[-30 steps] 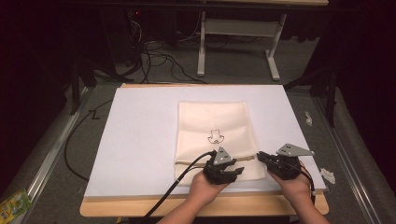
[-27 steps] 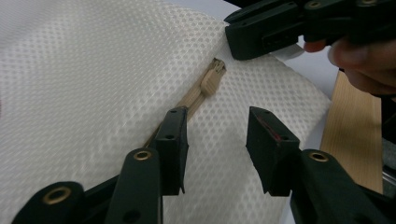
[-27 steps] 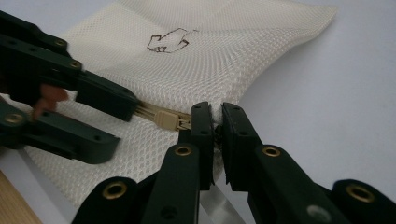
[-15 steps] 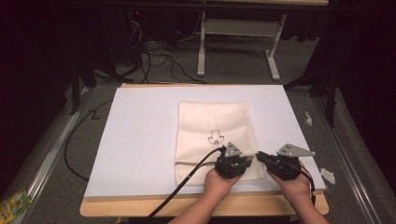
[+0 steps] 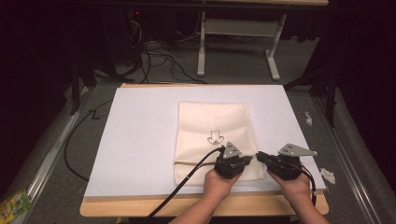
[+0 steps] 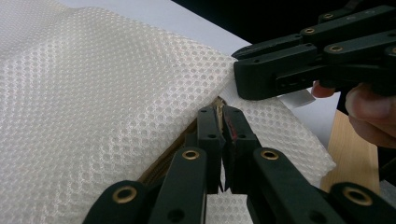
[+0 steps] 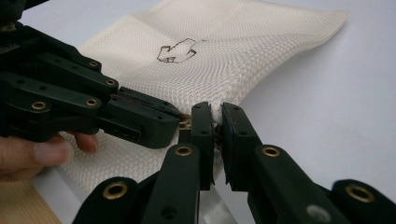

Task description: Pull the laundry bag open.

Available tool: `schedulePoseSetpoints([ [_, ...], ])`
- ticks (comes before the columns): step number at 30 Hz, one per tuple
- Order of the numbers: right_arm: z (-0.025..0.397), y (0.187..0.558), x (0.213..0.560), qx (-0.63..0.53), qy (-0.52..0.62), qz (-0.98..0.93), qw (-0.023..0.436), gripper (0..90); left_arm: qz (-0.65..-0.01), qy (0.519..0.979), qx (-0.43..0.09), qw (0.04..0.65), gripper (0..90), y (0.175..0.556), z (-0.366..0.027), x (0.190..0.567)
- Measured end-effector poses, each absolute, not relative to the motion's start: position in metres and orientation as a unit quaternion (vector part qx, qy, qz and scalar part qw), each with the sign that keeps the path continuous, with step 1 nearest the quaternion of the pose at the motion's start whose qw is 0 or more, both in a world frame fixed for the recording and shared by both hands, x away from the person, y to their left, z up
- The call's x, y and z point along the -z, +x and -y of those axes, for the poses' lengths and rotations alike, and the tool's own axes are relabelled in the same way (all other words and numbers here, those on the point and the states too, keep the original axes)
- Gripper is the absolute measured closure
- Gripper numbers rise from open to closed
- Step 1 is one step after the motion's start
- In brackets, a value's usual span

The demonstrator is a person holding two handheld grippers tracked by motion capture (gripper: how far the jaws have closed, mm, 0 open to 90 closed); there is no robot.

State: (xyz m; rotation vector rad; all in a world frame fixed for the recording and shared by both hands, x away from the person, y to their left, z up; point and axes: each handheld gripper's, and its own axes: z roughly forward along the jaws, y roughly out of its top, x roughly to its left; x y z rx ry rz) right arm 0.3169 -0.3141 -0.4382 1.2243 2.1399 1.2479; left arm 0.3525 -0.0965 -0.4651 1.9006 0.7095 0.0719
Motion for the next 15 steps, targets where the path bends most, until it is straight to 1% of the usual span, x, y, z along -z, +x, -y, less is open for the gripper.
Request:
schedulePoseSetpoints([
  [5, 0.315, 0.315, 0.437, -0.436, 0.441, -0.759, 0.198, 85.7, -0.303, 0.801, -0.035, 0.516, 87.2, 0.355, 0.083, 0.466],
  [7, 0.315, 0.315, 0.437, -0.439, 0.439, -0.760, 0.193, 85.7, -0.299, 0.807, -0.042, 0.508, 87.2, 0.353, 0.077, 0.465],
  [10, 0.313, 0.314, 0.436, -0.432, 0.438, -0.761, 0.205, 85.8, -0.301, 0.809, -0.050, 0.502, 87.3, 0.353, 0.068, 0.464],
  [11, 0.315, 0.314, 0.436, -0.436, 0.441, -0.758, 0.202, 85.8, -0.313, 0.808, -0.051, 0.497, 87.3, 0.353, 0.054, 0.466],
  [15, 0.317, 0.314, 0.436, -0.430, 0.445, -0.757, 0.212, 85.9, -0.328, 0.809, -0.061, 0.485, 87.3, 0.352, 0.030, 0.467],
])
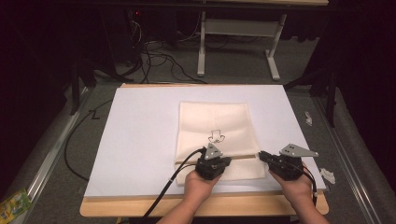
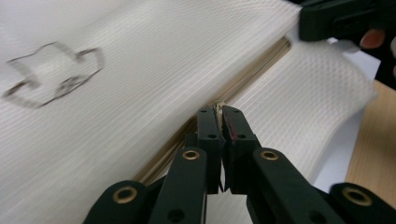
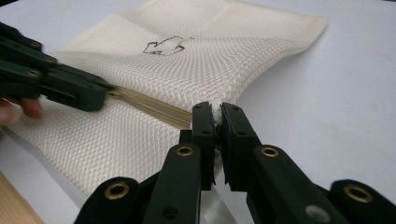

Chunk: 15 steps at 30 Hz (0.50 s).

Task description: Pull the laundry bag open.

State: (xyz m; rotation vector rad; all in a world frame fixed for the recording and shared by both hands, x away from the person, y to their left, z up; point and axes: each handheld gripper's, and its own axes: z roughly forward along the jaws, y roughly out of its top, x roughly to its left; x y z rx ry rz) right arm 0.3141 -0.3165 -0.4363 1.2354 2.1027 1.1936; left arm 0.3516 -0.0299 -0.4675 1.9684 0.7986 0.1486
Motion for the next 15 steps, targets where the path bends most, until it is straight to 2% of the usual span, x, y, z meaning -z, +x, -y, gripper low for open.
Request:
schedulePoseSetpoints([
  [4, 0.326, 0.314, 0.436, -0.426, 0.462, -0.746, 0.221, 86.0, -0.353, 0.805, -0.067, 0.472, 87.3, 0.348, -0.021, 0.466],
  [6, 0.329, 0.314, 0.437, -0.433, 0.460, -0.747, 0.208, 86.0, -0.351, 0.816, -0.089, 0.450, 87.3, 0.343, -0.041, 0.461],
  [9, 0.328, 0.313, 0.436, -0.422, 0.461, -0.747, 0.224, 86.0, -0.382, 0.807, -0.099, 0.439, 87.3, 0.345, -0.079, 0.464],
  [11, 0.334, 0.314, 0.436, -0.419, 0.474, -0.740, 0.230, 86.0, -0.413, 0.792, -0.087, 0.441, 87.3, 0.348, -0.106, 0.471],
  [12, 0.338, 0.314, 0.437, -0.420, 0.479, -0.736, 0.228, 85.9, -0.415, 0.787, -0.062, 0.452, 87.3, 0.351, -0.117, 0.474],
  [13, 0.342, 0.315, 0.438, -0.431, 0.479, -0.735, 0.210, 85.8, -0.417, 0.787, -0.049, 0.452, 87.3, 0.352, -0.120, 0.475],
  [15, 0.336, 0.314, 0.441, -0.416, 0.474, -0.746, 0.213, 85.7, -0.403, 0.802, -0.083, 0.434, 87.1, 0.349, -0.116, 0.473],
])
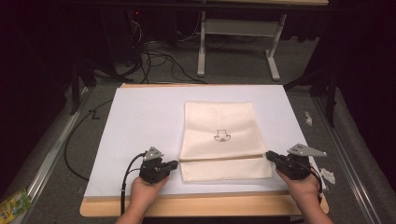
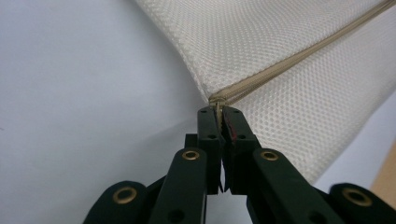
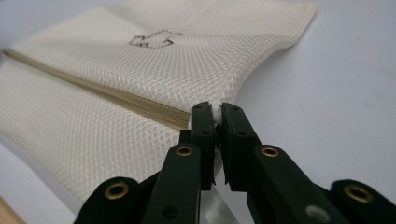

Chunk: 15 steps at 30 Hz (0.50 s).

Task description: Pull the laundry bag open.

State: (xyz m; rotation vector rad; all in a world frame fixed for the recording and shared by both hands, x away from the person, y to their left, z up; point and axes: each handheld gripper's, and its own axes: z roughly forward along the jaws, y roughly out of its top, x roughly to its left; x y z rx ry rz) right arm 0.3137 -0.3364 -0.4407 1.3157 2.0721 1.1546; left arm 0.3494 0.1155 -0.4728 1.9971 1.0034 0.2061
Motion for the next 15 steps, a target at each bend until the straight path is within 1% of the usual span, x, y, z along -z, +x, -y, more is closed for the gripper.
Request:
schedulePoseSetpoints([
  [2, 0.331, 0.312, 0.441, -0.404, 0.469, -0.752, 0.228, 84.7, -0.396, 0.809, -0.090, 0.424, 86.6, 0.348, -0.110, 0.473],
  [3, 0.331, 0.312, 0.441, -0.406, 0.471, -0.750, 0.224, 82.9, -0.393, 0.809, -0.090, 0.428, 86.1, 0.348, -0.108, 0.474],
  [4, 0.331, 0.312, 0.441, -0.406, 0.471, -0.750, 0.224, 82.9, -0.393, 0.809, -0.090, 0.428, 82.6, 0.348, -0.108, 0.474],
  [5, 0.335, 0.314, 0.444, -0.411, 0.468, -0.751, 0.219, 74.5, -0.372, 0.812, -0.093, 0.440, 75.0, 0.347, -0.107, 0.471],
  [6, 0.337, 0.314, 0.446, -0.418, 0.466, -0.748, 0.219, 66.2, -0.366, 0.811, -0.099, 0.445, 65.8, 0.347, -0.108, 0.468],
  [7, 0.340, 0.313, 0.447, -0.427, 0.464, -0.745, 0.220, 58.7, -0.366, 0.806, -0.107, 0.453, 58.6, 0.347, -0.111, 0.464],
  [8, 0.343, 0.313, 0.447, -0.432, 0.464, -0.741, 0.222, 58.7, -0.366, 0.806, -0.107, 0.453, 52.6, 0.347, -0.111, 0.464],
  [9, 0.347, 0.313, 0.447, -0.438, 0.463, -0.737, 0.226, 43.5, -0.370, 0.793, -0.127, 0.467, 47.0, 0.349, -0.120, 0.456],
  [10, 0.351, 0.312, 0.446, -0.445, 0.463, -0.731, 0.232, 36.3, -0.375, 0.787, -0.139, 0.469, 43.4, 0.350, -0.126, 0.452],
  [12, 0.359, 0.311, 0.444, -0.445, 0.471, -0.721, 0.246, 26.0, -0.387, 0.774, -0.168, 0.473, 36.3, 0.353, -0.142, 0.445],
  [13, 0.364, 0.311, 0.444, -0.444, 0.474, -0.716, 0.255, 22.9, -0.394, 0.766, -0.179, 0.475, 32.8, 0.354, -0.151, 0.443],
  [14, 0.364, 0.311, 0.444, -0.444, 0.474, -0.716, 0.255, 22.9, -0.394, 0.766, -0.179, 0.475, 28.9, 0.354, -0.151, 0.443],
  [15, 0.377, 0.311, 0.443, -0.440, 0.488, -0.706, 0.264, 17.2, -0.409, 0.755, -0.202, 0.472, 25.2, 0.356, -0.169, 0.440],
])
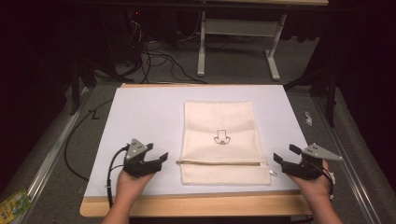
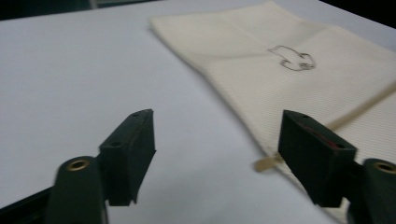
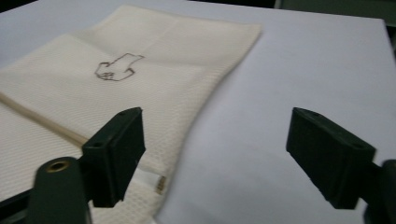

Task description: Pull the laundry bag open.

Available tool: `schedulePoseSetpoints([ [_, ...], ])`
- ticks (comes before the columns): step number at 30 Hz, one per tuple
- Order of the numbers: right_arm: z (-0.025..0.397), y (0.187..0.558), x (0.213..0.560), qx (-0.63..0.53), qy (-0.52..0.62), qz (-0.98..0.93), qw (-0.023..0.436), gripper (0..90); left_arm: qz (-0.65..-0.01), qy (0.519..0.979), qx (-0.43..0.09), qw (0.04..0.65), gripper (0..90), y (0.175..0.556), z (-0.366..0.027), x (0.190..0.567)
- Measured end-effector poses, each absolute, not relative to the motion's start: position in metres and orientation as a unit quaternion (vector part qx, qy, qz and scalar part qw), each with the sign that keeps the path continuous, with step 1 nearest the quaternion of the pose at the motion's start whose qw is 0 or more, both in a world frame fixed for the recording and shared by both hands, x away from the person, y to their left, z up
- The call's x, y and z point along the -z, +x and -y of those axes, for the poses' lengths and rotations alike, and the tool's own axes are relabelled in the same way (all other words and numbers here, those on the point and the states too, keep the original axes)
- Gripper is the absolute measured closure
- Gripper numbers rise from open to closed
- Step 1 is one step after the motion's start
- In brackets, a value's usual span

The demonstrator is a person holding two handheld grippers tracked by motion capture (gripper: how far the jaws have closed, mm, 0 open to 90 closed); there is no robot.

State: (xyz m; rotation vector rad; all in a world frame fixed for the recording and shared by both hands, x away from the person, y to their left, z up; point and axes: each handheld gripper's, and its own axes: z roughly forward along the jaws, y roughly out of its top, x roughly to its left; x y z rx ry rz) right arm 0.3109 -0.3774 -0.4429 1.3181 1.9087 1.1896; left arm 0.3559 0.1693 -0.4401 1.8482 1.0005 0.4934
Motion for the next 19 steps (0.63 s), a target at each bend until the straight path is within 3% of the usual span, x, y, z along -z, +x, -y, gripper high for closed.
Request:
schedulePoseSetpoints([
  [4, 0.397, 0.310, 0.443, -0.438, 0.508, -0.686, 0.283, 15.5, -0.422, 0.763, -0.250, 0.421, 15.4, 0.354, -0.192, 0.444],
  [8, 0.397, 0.310, 0.442, -0.437, 0.510, -0.684, 0.287, 15.4, -0.408, 0.779, -0.254, 0.403, 10.9, 0.354, -0.187, 0.447],
  [19, 0.386, 0.309, 0.440, -0.430, 0.489, -0.700, 0.295, 15.3, -0.414, 0.771, -0.246, 0.416, 10.1, 0.356, -0.189, 0.446],
])
